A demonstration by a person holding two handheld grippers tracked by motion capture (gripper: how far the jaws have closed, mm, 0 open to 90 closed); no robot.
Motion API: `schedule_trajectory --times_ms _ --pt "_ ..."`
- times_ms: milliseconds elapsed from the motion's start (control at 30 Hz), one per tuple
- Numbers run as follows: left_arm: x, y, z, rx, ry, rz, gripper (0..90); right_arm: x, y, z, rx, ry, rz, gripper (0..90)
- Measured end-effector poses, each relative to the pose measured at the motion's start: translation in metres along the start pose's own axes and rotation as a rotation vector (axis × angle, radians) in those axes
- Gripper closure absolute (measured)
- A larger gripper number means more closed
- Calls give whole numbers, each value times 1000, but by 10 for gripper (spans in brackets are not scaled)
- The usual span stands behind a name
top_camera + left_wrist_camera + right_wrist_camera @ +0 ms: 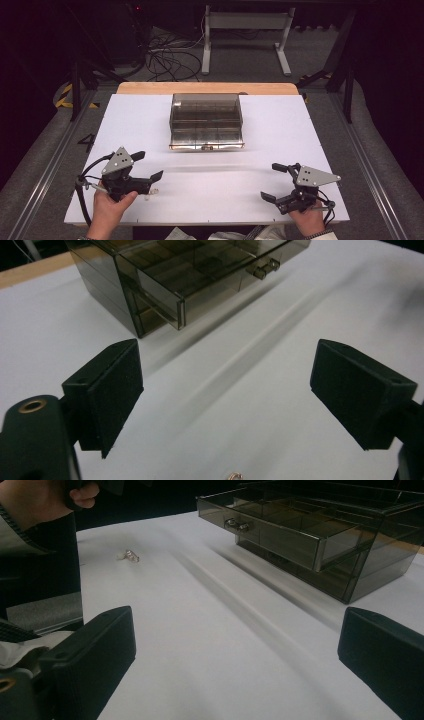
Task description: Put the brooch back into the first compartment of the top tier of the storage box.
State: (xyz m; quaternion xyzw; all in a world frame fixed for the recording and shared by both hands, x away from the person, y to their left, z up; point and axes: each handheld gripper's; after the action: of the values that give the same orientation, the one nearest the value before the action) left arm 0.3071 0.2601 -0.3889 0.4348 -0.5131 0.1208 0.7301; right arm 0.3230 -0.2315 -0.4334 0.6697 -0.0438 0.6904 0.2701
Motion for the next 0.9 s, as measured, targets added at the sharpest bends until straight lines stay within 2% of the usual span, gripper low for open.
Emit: schedule_trajectory --times_ms 200,367,533,767,900 --pt "0 -4 -2 5 -28 -81 162 0 0 0 1 -1 0 28" --pt "-1 -6 -3 -16 -24 -131 181 0 0 0 4 2 -1 28" --pt "-2 -9 -4 -4 -26 -175 183 0 -1 0 5 0 -2 28" --pt "-4 -13 -5 -12 -21 -243 209 0 -1 0 7 -2 -3 28" --pt "-5 -16 -5 -10 -33 -276 215 -1 -1 0 10 -3 -4 28"
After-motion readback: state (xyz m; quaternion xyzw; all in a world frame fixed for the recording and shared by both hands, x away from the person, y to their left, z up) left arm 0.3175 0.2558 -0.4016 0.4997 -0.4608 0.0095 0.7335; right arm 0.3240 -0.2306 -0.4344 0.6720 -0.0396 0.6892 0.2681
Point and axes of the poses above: each handheld gripper's, and its own axes: y roughly backward along the jaws, x roughly out of its top, z roughly to its right, and after that the axes turned 6 degrees about y, right-handed
